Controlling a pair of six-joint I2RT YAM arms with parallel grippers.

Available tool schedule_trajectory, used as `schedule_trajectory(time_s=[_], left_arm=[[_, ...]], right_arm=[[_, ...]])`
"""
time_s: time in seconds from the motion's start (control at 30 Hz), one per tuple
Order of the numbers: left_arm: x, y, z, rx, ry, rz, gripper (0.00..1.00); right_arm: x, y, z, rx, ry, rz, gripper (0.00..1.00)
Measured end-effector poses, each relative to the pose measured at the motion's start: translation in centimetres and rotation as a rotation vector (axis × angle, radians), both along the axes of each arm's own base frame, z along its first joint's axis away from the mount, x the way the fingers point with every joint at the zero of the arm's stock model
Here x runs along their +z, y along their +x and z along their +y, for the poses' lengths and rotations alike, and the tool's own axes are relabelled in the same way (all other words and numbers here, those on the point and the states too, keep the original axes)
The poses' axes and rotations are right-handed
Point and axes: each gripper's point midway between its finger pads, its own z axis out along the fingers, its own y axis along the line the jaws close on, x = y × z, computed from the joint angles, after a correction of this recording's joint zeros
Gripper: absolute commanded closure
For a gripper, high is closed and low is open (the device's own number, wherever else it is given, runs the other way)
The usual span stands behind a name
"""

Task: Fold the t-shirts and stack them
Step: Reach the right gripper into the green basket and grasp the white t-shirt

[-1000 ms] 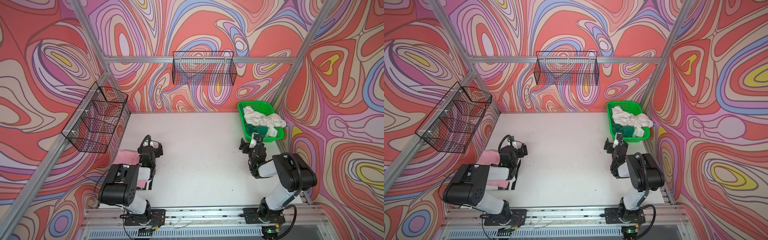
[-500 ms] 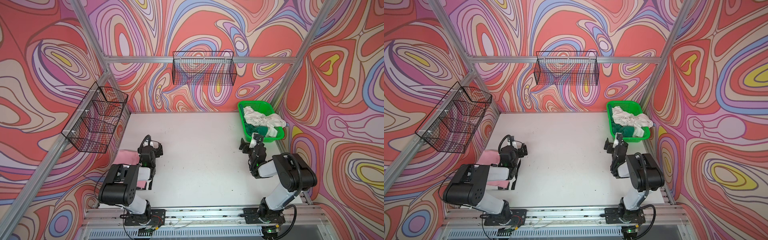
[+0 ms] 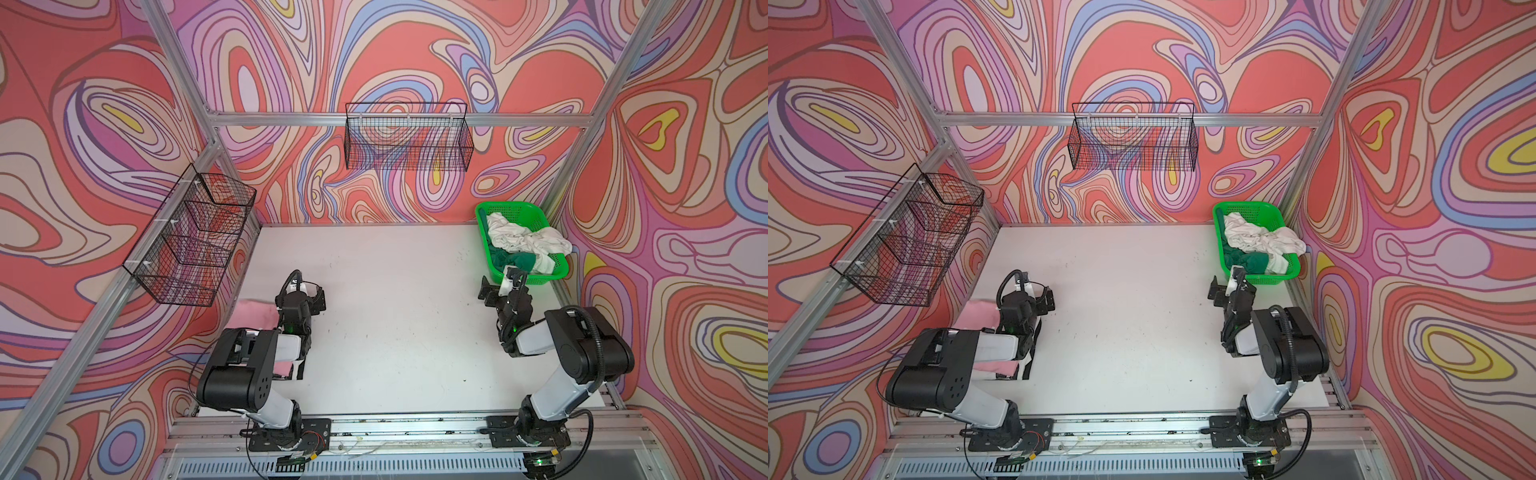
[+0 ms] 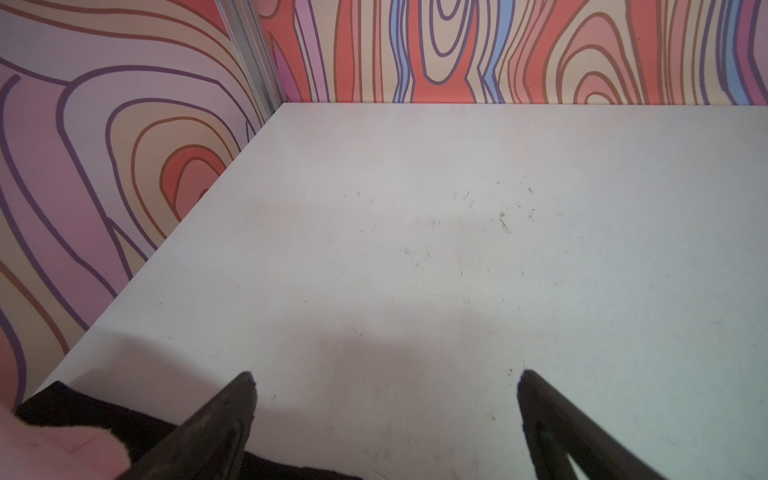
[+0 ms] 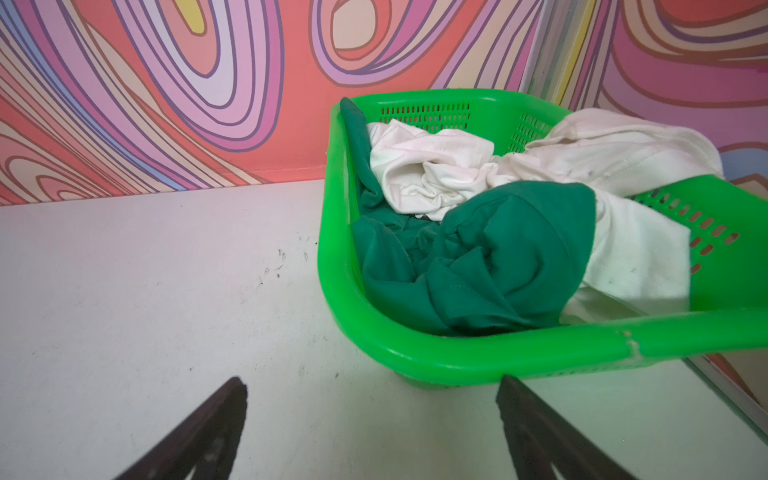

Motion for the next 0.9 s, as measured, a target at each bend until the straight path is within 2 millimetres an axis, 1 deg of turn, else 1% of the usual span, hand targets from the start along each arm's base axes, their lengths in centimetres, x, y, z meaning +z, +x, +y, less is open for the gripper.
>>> schedule_trajectory(time_s=[0.07,0.1,0.13,0.17,0.2,0.27,0.3,0.33,0.4,0.43,0.5,0.53,0.57,0.6,0.63,0.7,0.8,0.9], left_arm=[[0.5,-0.1,0.0,0.004,0.003,-0.011,0.00],[0.8,-0.2,0.1,0.020,0.019,-0.019,0.00],[1.2,-0.3,-0.2,0.027,0.037,-0.022,0.00],[1.5,-0.5,-0.7,0.026,0.058,-0.017,0.00],[2.2,-0.5,-1.3,0.017,0.077,-0.013,0.00],[4.9,-0.1,-2.2,0.009,0.086,-0.038,0.00],[7.0,0.3,-2.3,0.013,0.077,-0.070,0.00],[9.6,0.8,-2.4,0.017,0.060,-0.116,0.00],[15.0,1.4,-2.6,0.022,0.001,-0.207,0.00],[17.9,1.5,-2.9,0.016,-0.041,-0.247,0.00],[22.3,1.1,-3.2,0.009,-0.116,-0.305,0.00],[24.5,0.7,-3.3,0.005,-0.164,-0.329,0.00],[25.7,0.2,-3.5,-0.001,-0.202,-0.335,0.00],[26.6,-0.3,-3.6,-0.010,-0.237,-0.334,0.00],[27.0,-1.0,-3.9,-0.025,-0.272,-0.325,0.00],[26.4,-2.3,-4.5,-0.055,-0.328,-0.288,0.00],[24.4,-4.7,-5.7,-0.120,-0.395,-0.205,0.00],[22.9,-6.7,-6.6,-0.163,-0.445,-0.128,0.00]], right_arm=[[-0.1,0.1,-0.4,-0.029,-0.001,0.031,0.02],[0.3,0.3,-0.7,-0.046,-0.001,0.044,0.02],[1.5,0.6,-1.0,-0.066,0.002,0.040,0.02],[3.0,0.9,-1.2,-0.080,0.005,0.028,0.02],[5.3,1.4,-1.5,-0.098,0.016,-0.001,0.02],[10.8,2.3,-2.0,-0.139,0.062,-0.082,0.02],[13.3,2.5,-2.4,-0.169,0.109,-0.114,0.02],[15.9,2.7,-2.9,-0.211,0.179,-0.141,0.02],[19.4,2.8,-3.6,-0.267,0.298,-0.159,0.02],[20.8,3.0,-3.7,-0.276,0.339,-0.160,0.02],[22.4,3.4,-3.8,-0.285,0.394,-0.134,0.02],[22.5,3.8,-3.9,-0.297,0.413,-0.098,0.02],[22.3,4.2,-3.9,-0.305,0.423,-0.066,0.02],[21.7,4.7,-3.9,-0.322,0.428,-0.021,0.02],[20.9,5.1,-4.0,-0.342,0.428,0.029,0.02],[19.0,5.8,-4.4,-0.392,0.415,0.132,0.02],[15.8,6.9,-5.0,-0.453,0.391,0.281,0.02],[13.1,8.0,-5.5,-0.489,0.385,0.392,0.06]])
